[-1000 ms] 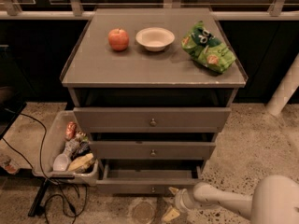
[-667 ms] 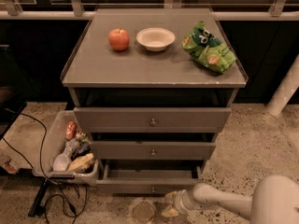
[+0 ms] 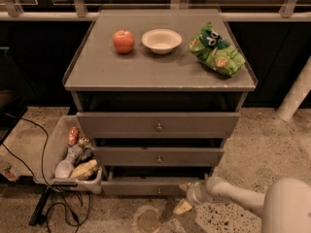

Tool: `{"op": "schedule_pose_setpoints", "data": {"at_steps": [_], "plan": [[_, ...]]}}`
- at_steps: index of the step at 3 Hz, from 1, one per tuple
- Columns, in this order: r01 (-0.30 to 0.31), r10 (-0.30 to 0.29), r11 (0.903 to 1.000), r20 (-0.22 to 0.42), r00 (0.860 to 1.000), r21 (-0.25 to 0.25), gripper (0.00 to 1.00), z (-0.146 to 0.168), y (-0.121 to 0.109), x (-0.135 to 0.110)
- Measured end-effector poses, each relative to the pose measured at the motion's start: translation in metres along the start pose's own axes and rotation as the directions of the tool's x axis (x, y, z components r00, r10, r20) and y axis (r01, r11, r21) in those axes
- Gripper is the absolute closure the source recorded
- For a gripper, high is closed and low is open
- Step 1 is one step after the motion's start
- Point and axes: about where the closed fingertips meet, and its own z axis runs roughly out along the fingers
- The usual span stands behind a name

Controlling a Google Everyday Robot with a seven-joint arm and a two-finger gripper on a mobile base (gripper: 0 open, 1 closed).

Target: Close bottom drawer

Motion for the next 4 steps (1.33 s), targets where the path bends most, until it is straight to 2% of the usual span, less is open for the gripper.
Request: {"op": "schedule_pose_setpoints", "data": {"at_steps": [1,2,3,4], "plan": [[0.0,0.0,1.0,0.0,1.0,0.0,0.0,0.0002,0.0059,-0.0003],[0.0,0.0,1.0,0.0,1.0,0.0,0.0,0.0002,0.0059,-0.0003],[-0.06,0.061,0.9977,0.013,0.998,-0.031,0.18,0.0003,0.0103,0.0042],[-0.119,0.119,0.9923,0.003,0.993,-0.034,0.41,0.0053,0.0129,0.0088]]}}
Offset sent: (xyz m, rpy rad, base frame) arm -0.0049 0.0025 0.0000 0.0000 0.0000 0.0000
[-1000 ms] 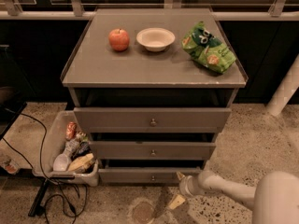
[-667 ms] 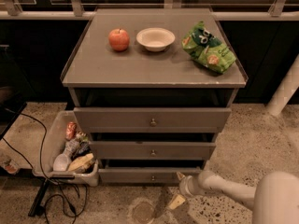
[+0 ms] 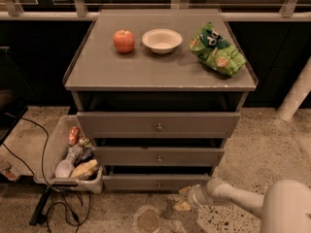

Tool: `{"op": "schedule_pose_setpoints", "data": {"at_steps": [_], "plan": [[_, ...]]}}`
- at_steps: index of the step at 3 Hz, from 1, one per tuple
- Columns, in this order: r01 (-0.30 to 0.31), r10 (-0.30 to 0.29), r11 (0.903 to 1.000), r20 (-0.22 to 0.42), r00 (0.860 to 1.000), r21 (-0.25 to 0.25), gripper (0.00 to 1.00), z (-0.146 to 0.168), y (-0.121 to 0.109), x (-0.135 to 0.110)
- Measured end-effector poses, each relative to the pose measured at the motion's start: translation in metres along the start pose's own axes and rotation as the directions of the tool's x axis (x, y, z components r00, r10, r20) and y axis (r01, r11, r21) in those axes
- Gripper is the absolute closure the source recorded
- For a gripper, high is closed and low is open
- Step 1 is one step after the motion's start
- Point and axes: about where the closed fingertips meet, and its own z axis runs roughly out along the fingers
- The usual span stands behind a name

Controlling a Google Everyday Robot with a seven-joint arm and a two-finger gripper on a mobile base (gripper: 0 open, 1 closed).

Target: Close bottom drawer

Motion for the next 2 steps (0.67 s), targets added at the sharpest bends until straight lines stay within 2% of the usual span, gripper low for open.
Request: {"op": "schedule_pose_setpoints", "data": {"at_steps": [1,2], "plan": [[0.025,-0.024,0.9982,-0.021,0.999,0.055,0.65,0.006,-0.039,-0.013],[0.04,-0.033,0.9872,-0.048,0.998,0.155,0.85,0.003,-0.097,-0.027]]}}
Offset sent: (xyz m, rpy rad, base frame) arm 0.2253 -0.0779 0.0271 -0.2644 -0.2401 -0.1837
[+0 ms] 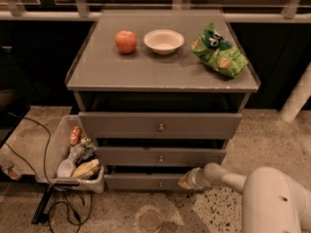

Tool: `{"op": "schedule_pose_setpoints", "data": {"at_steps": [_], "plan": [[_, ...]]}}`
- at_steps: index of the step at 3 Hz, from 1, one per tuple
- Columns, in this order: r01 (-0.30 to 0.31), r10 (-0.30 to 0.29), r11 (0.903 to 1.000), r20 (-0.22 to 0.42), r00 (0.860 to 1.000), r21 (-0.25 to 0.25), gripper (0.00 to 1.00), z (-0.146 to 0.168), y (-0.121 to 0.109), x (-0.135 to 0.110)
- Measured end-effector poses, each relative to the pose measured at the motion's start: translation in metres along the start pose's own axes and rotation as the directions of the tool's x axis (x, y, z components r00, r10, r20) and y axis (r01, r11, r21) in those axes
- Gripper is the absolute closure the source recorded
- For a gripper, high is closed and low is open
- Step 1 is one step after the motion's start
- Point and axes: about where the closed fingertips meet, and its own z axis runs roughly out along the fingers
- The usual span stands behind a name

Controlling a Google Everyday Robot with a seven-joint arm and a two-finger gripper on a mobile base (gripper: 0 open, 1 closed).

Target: Close bottom drawer

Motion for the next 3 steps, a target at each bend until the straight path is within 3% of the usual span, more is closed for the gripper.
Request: {"op": "schedule_pose_setpoints", "data": {"at_steps": [1,3], "plan": [[0.0,0.0,1.0,0.0,1.0,0.0,0.68,-0.0004,0.0042,0.0002],[0.012,-0.012,0.9997,-0.004,1.0,-0.02,0.24,0.0004,0.013,0.0004]]}}
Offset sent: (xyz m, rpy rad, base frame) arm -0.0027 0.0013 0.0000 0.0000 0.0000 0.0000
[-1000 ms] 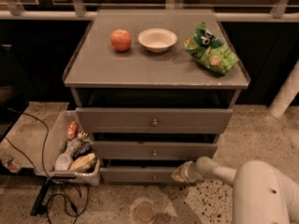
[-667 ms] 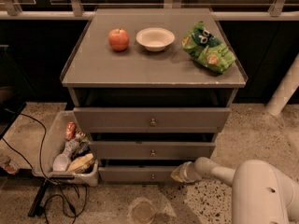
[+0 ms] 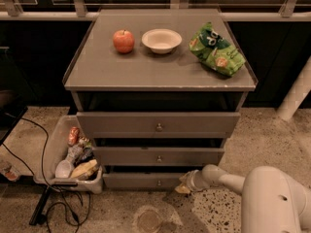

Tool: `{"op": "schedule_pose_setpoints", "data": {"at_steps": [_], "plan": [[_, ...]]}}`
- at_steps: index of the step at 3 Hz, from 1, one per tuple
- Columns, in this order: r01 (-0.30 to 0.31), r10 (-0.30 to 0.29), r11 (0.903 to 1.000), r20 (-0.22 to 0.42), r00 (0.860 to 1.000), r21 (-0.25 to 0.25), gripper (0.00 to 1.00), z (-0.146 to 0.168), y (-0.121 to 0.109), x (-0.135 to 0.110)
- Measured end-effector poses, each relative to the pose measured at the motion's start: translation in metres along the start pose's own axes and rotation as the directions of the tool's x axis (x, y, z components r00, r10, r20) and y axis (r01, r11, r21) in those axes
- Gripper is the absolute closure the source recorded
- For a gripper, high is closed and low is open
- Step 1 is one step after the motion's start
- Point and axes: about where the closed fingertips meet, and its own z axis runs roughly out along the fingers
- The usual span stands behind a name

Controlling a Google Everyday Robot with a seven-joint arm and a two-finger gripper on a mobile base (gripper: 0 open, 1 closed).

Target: Close bottom drawer

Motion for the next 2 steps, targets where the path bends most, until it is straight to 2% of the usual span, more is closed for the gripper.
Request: {"op": "schedule_pose_setpoints", "data": {"at_steps": [1,2], "plan": [[0.0,0.0,1.0,0.0,1.0,0.0,0.0,-0.0013,0.0176,0.0003],[0.0,0.0,1.0,0.0,1.0,0.0,0.0,-0.002,0.0266,0.0005]]}}
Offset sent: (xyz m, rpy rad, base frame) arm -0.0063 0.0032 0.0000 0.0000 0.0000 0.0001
